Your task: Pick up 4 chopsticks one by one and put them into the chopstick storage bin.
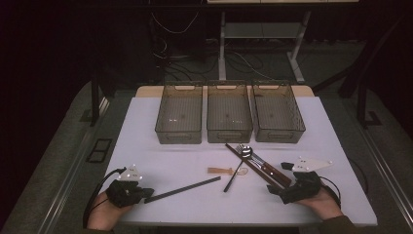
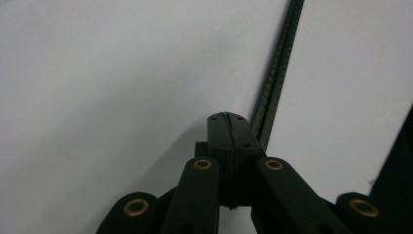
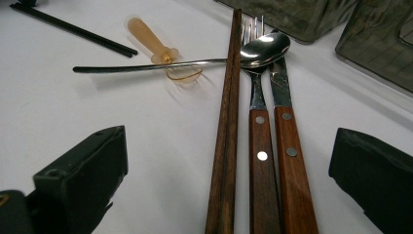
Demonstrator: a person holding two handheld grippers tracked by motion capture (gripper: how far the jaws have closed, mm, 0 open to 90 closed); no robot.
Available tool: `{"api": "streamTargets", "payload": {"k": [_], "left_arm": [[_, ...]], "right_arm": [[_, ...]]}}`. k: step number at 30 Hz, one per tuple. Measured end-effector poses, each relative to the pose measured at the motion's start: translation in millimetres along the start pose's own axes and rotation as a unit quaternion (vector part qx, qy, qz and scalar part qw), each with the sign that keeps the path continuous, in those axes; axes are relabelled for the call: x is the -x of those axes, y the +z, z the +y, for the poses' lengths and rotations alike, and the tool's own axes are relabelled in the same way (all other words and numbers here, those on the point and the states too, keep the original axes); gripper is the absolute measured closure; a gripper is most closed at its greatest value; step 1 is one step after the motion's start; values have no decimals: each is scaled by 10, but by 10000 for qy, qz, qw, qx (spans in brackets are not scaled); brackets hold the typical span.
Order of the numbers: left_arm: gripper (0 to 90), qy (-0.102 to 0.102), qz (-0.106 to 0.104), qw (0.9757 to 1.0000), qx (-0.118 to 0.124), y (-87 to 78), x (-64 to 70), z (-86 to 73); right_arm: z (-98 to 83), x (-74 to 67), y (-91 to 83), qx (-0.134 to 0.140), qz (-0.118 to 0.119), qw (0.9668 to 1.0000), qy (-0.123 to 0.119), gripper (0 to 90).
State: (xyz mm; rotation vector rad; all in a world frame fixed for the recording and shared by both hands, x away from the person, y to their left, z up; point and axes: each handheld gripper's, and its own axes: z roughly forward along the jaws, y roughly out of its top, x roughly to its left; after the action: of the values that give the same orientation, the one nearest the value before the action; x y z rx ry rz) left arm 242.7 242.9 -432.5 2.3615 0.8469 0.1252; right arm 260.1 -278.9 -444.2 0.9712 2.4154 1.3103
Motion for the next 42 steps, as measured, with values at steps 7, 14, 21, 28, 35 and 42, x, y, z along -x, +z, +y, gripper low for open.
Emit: {"api": "streamTargets", "payload": {"k": [7,14,21,28,35,42], "left_arm": [[891,1,64,10000,70,-5,-18,-1],[843,-59,-26,9991,419,-3,-34,72],[760,-13,-283,9964,797,64,21,235],[655,195,-531,9950,824,220,98,466],[655,416,-763,9924,872,402,178,680],[634,506,-738,9931,764,570,268,859]], "right_arm": [[3,6,-13,35,20,10000,26,9],[5,3,-14,54,35,10000,18,9],[3,5,-13,47,33,10000,16,9],[4,5,-12,46,25,10000,22,9],[3,8,-11,36,20,10000,30,9],[3,4,-13,34,20,10000,26,9]]}}
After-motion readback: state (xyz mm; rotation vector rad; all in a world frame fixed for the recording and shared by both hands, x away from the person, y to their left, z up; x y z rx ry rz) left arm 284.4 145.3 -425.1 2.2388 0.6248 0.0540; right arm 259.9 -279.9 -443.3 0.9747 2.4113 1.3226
